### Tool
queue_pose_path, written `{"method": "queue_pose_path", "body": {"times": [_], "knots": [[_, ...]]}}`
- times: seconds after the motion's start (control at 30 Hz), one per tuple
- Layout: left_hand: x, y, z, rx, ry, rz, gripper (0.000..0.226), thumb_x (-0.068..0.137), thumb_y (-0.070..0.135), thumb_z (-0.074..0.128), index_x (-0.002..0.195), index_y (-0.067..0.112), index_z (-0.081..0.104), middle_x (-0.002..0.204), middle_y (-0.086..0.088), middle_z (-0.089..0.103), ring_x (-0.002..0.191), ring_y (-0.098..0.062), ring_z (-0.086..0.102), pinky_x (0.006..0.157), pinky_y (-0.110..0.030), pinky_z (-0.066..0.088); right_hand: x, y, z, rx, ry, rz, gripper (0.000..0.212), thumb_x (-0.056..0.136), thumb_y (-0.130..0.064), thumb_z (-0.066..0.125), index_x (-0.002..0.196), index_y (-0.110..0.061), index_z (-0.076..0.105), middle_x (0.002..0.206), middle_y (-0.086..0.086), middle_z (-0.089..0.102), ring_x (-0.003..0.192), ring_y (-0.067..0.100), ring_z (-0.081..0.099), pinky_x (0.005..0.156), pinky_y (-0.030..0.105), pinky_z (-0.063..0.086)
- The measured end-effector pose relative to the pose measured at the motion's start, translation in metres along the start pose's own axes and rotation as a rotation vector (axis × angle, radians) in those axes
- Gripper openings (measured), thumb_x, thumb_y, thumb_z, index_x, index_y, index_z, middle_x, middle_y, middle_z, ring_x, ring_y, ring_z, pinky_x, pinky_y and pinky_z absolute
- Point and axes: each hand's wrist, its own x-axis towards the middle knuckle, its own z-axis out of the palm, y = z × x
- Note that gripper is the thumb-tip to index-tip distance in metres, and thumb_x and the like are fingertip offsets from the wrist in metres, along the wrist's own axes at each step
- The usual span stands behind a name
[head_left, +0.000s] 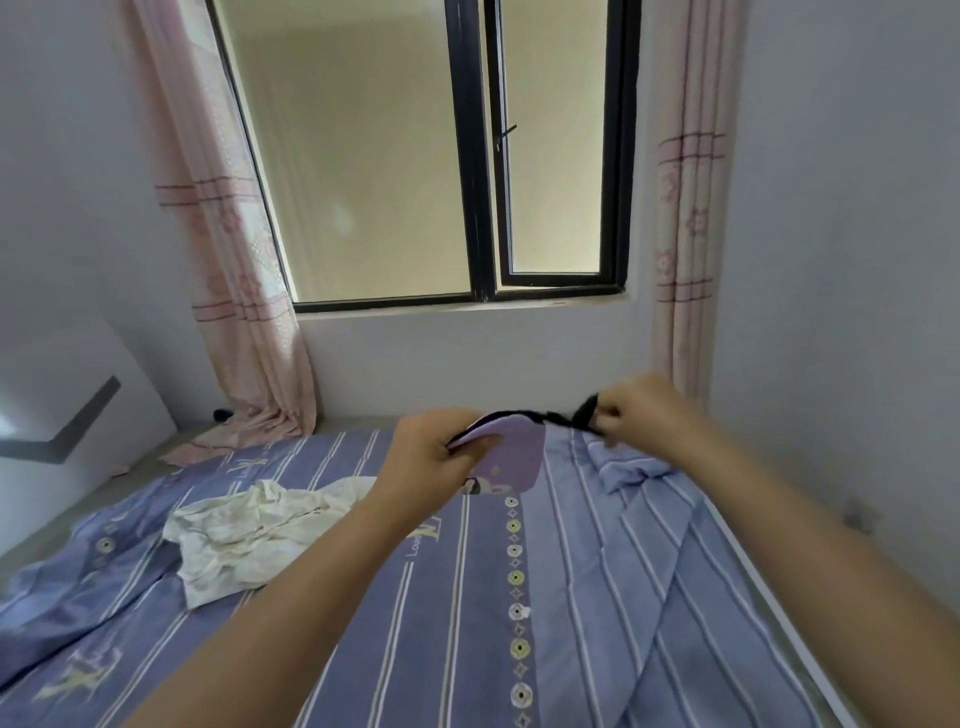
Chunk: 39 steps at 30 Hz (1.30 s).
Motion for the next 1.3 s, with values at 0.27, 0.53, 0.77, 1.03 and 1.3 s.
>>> {"method": "queue_pose_path", "body": {"times": [0.27,0.53,0.77,1.03,1.3], "knots": [[-0.010,-0.001,0.017,-0.513,0.157,-0.322,0.053,0.083,-0.007,0.051,0.058,0.036,0.069,0.061,0.025,0.069,0.061,0.009,0.060,0.055,-0.006,0.047,-0.028,-0.028,0.048,1.020,0.109,0.097,0.017,0.081,-0.003,0.062,0.070,-0.013,0.069,0.036,-0.016,0.056,0.033,-0.005,0.045,0.040,0.007,0.036],[-0.022,-0.003,0.063,-1.096,0.283,-0.527,0.037,0.094,0.002,0.031,0.077,0.021,0.058,0.077,0.008,0.073,0.075,-0.008,0.067,0.067,-0.022,0.056,-0.033,-0.052,0.073,1.668,0.300,0.194,0.030,0.081,0.007,0.054,0.068,-0.018,0.064,0.045,-0.011,0.060,0.047,0.004,0.047,0.045,0.013,0.036],[-0.041,-0.011,0.059,-0.644,0.090,-0.859,0.018,0.091,0.006,0.042,0.101,0.019,0.047,0.104,-0.007,0.055,0.082,-0.012,0.053,0.070,-0.025,0.045,-0.038,-0.047,0.083,1.273,0.426,0.217,0.036,0.082,0.009,0.054,0.077,-0.027,0.049,0.071,-0.002,0.059,0.064,0.007,0.056,0.054,0.007,0.045],[-0.031,0.006,0.024,-0.120,0.080,-0.315,0.009,0.076,0.010,0.063,0.078,0.008,0.072,0.099,0.008,0.046,0.102,-0.009,0.045,0.079,-0.006,0.032,-0.039,-0.042,0.057,0.958,0.246,0.060,0.042,0.075,0.007,0.063,0.070,-0.031,0.046,0.075,0.003,0.063,0.068,0.015,0.060,0.063,0.022,0.052],[-0.025,0.011,0.033,-0.403,0.190,-0.497,0.029,0.079,-0.004,0.058,0.057,0.013,0.063,0.090,0.002,0.053,0.083,-0.009,0.051,0.069,-0.006,0.041,-0.046,-0.048,0.053,0.889,0.281,-0.006,0.041,0.075,0.009,0.062,0.071,-0.031,0.050,0.075,0.003,0.059,0.069,0.015,0.057,0.059,0.013,0.048]]}}
